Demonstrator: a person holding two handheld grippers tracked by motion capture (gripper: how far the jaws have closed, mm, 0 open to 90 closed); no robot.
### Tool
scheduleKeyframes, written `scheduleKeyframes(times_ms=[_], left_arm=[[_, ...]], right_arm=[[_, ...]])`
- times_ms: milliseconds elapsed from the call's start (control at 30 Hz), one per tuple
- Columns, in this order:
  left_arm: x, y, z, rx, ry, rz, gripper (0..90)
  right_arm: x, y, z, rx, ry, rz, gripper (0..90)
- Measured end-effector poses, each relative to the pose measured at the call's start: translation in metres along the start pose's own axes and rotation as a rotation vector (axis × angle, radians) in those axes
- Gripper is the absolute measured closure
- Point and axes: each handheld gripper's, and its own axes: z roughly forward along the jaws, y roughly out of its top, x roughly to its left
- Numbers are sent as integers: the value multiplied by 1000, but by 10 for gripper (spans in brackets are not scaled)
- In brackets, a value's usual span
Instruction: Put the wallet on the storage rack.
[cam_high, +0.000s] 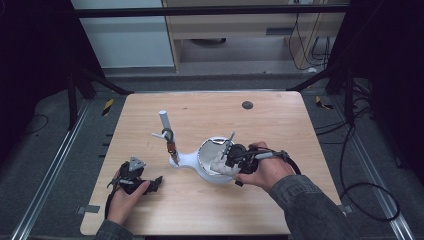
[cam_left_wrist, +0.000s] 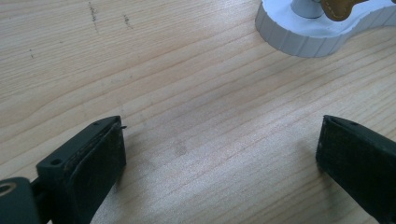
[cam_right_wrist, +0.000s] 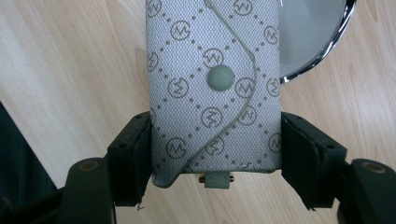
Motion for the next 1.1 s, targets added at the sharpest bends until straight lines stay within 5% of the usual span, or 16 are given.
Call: scheduleKeyframes(times_ms=[1100], left_arm=[[0, 0, 0, 3, -4, 6, 6]], right_arm=[[-13, 33, 18, 25, 13, 9, 316]])
